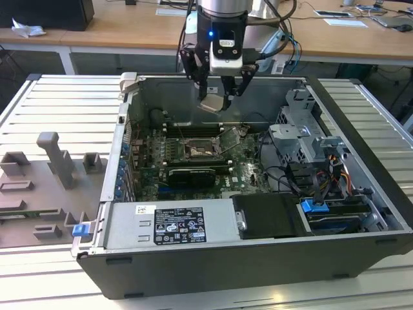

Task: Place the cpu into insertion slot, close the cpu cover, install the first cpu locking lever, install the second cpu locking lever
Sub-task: 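Place the cpu into insertion slot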

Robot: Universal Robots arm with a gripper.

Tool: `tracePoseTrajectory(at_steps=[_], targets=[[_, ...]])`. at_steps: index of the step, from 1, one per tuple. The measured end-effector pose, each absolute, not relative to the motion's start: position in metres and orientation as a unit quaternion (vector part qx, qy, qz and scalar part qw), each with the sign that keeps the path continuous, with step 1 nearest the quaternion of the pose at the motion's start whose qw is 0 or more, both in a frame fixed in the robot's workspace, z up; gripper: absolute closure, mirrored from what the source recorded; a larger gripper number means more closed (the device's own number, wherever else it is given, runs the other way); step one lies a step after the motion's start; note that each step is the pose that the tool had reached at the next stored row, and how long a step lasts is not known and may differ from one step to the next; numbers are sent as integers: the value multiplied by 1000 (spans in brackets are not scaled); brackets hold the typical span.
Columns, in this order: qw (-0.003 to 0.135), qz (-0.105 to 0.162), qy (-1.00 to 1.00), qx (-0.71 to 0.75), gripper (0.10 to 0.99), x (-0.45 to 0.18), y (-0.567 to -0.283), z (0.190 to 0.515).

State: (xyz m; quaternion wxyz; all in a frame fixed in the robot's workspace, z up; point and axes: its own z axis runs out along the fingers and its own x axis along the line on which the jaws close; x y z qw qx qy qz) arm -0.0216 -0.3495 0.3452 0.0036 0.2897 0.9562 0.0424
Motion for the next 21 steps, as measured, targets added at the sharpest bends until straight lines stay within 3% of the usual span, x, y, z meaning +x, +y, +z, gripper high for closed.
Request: tracePoseTrajectory(at_steps=[21], targets=[[13,39,879,475,545,-22,-350,339]])
